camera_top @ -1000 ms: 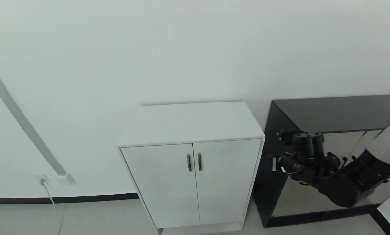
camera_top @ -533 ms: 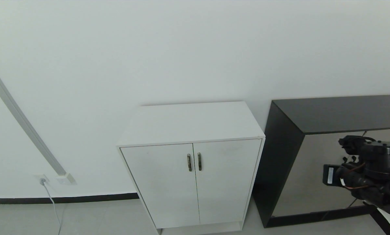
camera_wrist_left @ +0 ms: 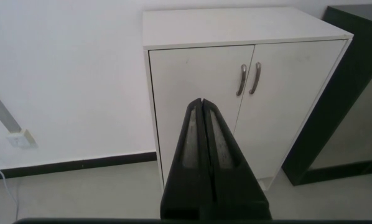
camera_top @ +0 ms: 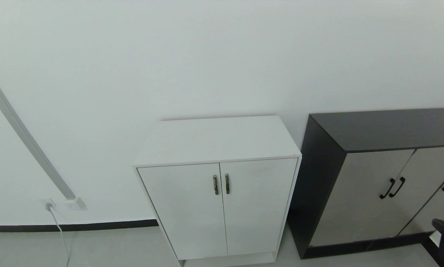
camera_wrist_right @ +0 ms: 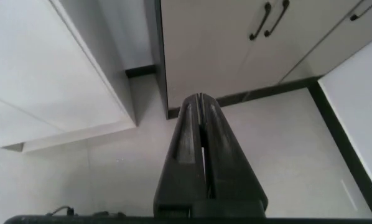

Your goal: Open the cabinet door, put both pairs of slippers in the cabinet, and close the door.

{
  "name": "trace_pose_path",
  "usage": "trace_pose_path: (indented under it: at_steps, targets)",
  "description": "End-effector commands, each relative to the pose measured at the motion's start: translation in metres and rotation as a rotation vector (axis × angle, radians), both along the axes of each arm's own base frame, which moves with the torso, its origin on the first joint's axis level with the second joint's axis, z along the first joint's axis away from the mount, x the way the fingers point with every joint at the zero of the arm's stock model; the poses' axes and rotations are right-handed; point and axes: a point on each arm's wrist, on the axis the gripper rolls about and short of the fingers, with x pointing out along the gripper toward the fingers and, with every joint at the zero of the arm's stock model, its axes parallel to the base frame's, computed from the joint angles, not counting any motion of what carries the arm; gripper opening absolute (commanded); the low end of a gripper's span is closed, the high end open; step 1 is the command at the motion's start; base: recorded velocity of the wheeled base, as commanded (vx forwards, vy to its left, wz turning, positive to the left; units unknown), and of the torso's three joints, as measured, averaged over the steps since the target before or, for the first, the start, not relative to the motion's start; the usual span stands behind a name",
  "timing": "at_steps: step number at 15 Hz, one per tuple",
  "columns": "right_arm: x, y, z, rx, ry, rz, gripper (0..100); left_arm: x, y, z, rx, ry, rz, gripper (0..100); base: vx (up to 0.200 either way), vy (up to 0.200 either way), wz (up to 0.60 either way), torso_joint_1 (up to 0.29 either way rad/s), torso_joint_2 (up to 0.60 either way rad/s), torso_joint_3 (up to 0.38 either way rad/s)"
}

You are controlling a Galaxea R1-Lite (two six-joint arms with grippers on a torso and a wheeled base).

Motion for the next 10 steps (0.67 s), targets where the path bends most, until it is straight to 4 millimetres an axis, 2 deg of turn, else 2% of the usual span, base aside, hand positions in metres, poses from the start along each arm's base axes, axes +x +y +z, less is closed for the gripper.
trace_pose_path:
  at_steps: [1, 3, 6, 10]
  targets:
    - [-0.051, -0.001, 0.000, 0.015, -0.061, 0.050, 0, 0.000, 0.000, 0.000, 0.000, 0.000, 0.000, 0, 0.000, 0.000, 0.00, 0.000, 0.00, 0.000]
    - [-0.074, 0.000, -0.004, 0.034, -0.043, 0.104, 0, 0.000, 0.000, 0.000, 0.000, 0.001, 0.000, 0, 0.000, 0.000, 0.00, 0.000, 0.00, 0.000]
    - [-0.098, 0.001, -0.016, 0.060, -0.005, 0.168, 0, 0.000, 0.000, 0.000, 0.000, 0.000, 0.000, 0, 0.000, 0.000, 0.00, 0.000, 0.00, 0.000]
    - [-0.115, 0.001, -0.034, 0.079, 0.039, 0.221, 0, 0.000, 0.000, 0.000, 0.001, 0.001, 0.000, 0, 0.000, 0.000, 0.00, 0.000, 0.00, 0.000]
